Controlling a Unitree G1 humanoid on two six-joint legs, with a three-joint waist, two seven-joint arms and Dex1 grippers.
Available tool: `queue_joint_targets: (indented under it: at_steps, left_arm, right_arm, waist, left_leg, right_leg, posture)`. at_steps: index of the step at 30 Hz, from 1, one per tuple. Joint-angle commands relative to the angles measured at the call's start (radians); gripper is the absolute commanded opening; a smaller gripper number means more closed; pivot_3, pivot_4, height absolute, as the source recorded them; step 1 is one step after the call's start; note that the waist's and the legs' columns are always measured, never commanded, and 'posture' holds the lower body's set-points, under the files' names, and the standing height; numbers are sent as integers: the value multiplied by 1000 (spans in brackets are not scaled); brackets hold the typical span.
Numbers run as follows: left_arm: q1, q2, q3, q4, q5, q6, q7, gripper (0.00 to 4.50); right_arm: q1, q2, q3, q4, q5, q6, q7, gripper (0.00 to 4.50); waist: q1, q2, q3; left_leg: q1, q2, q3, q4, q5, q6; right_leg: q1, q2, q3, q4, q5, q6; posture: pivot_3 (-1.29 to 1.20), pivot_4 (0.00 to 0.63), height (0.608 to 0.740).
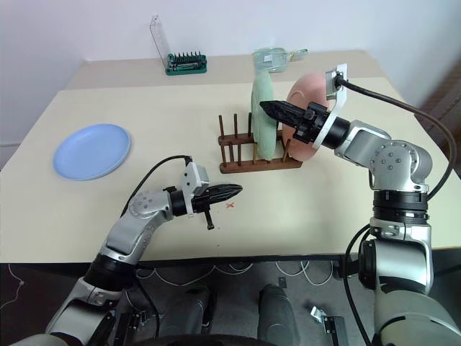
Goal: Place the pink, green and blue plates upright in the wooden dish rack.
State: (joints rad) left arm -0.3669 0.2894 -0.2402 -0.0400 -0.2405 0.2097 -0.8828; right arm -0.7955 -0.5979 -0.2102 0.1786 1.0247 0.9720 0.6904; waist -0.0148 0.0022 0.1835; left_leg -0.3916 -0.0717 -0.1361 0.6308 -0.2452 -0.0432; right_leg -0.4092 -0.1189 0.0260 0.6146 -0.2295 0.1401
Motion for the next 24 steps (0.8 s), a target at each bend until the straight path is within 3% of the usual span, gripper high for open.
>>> queue_joint_targets:
  at_steps: [1,9,15,16,17,21,23,24]
  left_arm:
    - [-1,3,14,-40,-13,-6,6,0]
    - [6,9,15,-46,-16,-5,15,0]
    - [-34,-5,82,5,7,-35,113,0]
    - [-53,-12,126,19,-1,-29,162,512]
    - [-71,-11,174,27,-12,-28,204,734]
    - [-162,22,401,69,-24,-4,439,2780]
    - [-188,51,502,86,-63,48,508,3750]
    - [-190,110,590,103,-39,90,596,4178]
  right_arm:
    - [-33,2,-35,-58,-16,-28,-9,4273]
    - [-42,-71,-25,-195,-118,-90,-2,4273]
    - [-62,-176,75,-279,-368,-292,40,4273]
    - [-60,-191,94,-303,-400,-325,59,4312]
    - [-57,-205,117,-329,-431,-353,77,4312]
    - [-26,-224,226,-422,-557,-448,129,4312]
    - [-6,-225,267,-458,-595,-470,152,4312]
    - [7,-215,311,-465,-649,-507,148,4312]
  waist:
    - [0,0,0]
    - [1,0,0]
    - [0,0,0]
    - [1,0,0]
    - [-1,-1,0]
    - [-7,-1,1]
    - [-6,-1,0]
    - [-7,-1,1]
  left_leg:
    - [0,0,0,0,0,0]
    - [0,0,0,0,0,0]
    - [0,0,0,0,0,0]
    - [0,0,0,0,0,0]
    - [0,0,0,0,0,0]
    - [0,1,0,0,0,0]
    - [0,1,0,0,0,0]
    - [0,1,0,0,0,0]
  right_leg:
    - [0,0,0,0,0,0]
    - [0,0,0,0,0,0]
    - [0,0,0,0,0,0]
    - [0,0,0,0,0,0]
    - [0,0,0,0,0,0]
    - [-1,0,0,0,0,0]
    - [-1,0,0,0,0,1]
    - [-1,0,0,0,0,1]
  posture:
    - [0,150,740]
    - [0,150,740]
    - [0,150,740]
    - [0,150,740]
    - [0,150,740]
    - [0,150,740]
    - [0,150,740]
    - [0,150,740]
